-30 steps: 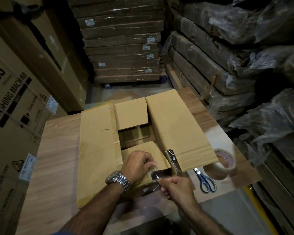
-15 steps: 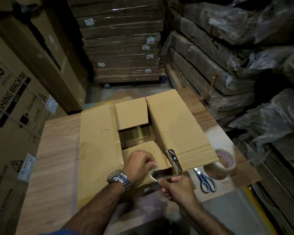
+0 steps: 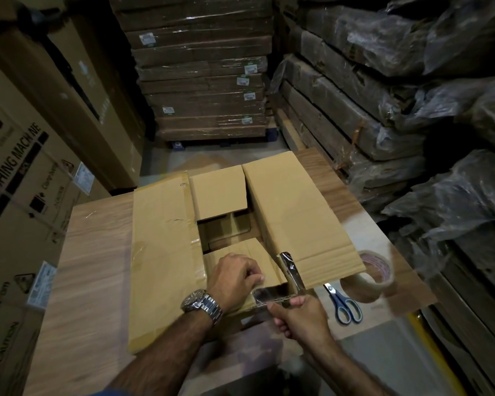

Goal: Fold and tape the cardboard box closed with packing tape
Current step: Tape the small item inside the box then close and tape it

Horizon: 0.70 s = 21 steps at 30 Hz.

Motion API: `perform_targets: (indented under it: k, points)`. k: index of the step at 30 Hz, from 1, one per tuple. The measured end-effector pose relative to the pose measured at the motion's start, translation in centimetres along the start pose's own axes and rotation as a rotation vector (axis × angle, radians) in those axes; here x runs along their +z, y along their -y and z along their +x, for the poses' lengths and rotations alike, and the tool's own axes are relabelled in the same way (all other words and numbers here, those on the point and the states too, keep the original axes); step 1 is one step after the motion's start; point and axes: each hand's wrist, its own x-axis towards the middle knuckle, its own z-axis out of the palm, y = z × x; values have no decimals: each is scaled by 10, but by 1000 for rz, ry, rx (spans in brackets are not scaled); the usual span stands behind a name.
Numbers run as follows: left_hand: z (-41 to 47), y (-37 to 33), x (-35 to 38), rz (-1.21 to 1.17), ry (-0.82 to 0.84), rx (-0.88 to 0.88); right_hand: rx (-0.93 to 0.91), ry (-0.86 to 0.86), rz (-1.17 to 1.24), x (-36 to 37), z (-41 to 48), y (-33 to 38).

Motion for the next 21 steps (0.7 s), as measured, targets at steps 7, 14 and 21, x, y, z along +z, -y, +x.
perform_targets:
  k: [7, 14, 21]
  points:
    - [-2, 0, 5, 60, -16, 3, -18, -8, -23, 0, 0, -3]
    - [-5, -3, 5, 89, -64, 8, -45, -20, -31, 0, -1, -6]
    - [-10, -7, 8, 98, -105, -49, -62, -20, -3, 2, 2, -10]
